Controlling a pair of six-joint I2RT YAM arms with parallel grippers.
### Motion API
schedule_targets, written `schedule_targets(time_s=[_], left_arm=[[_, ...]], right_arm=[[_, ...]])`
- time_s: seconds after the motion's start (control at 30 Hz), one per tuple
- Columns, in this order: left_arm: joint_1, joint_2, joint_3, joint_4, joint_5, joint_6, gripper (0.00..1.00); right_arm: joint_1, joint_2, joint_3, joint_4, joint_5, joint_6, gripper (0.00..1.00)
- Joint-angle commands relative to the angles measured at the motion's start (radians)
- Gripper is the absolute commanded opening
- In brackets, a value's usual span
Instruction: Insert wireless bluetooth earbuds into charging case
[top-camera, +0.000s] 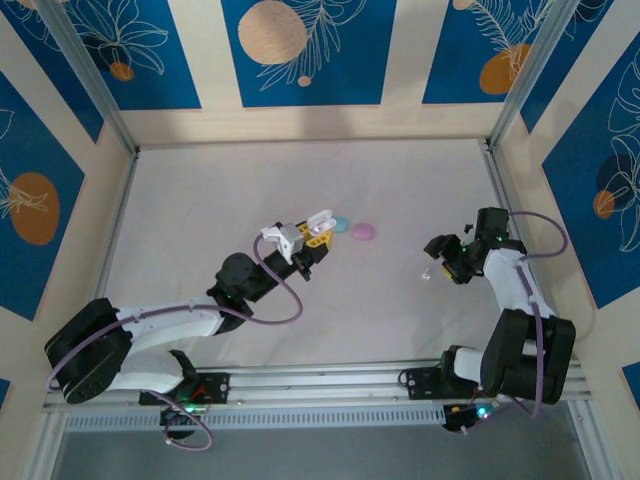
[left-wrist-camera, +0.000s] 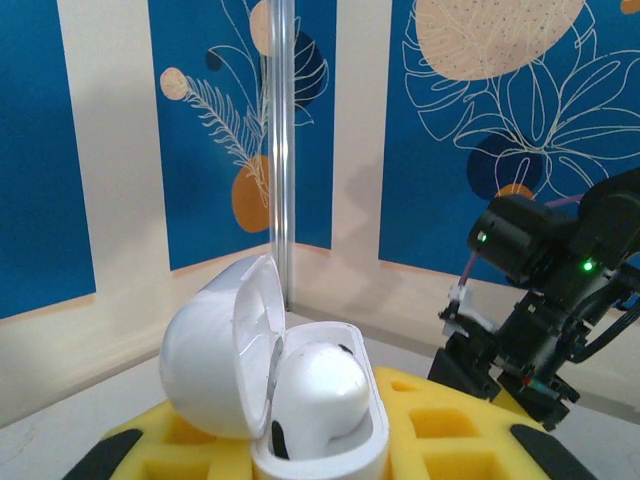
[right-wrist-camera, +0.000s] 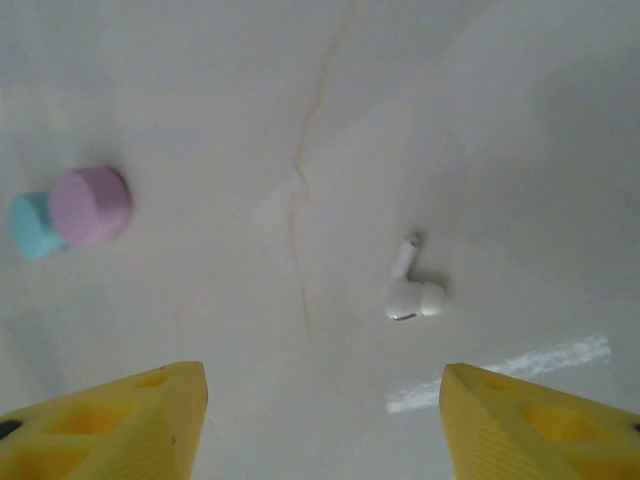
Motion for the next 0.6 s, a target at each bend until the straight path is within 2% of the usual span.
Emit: schedule_targets(time_s=[0.0,0.2,0.57], left_arm=[[-0.011,-0.028,0.003,0.010,-0.005,0.013,0.09],[-0.011,-0.026,0.003,0.010,-0.006,0.015,0.09],[-0.011,-0.055,-0.012,-0.010,-0.021,0.027,0.09]], right_arm=[[0.014,0.030,-0.017,0.000,0.003,-0.006,0.63],[0.066,0.136,-0.015,0.026,0.022,-0.026,0.61],[0.125,0.228,0.059,0.009,0.178,-0.053,0.61]])
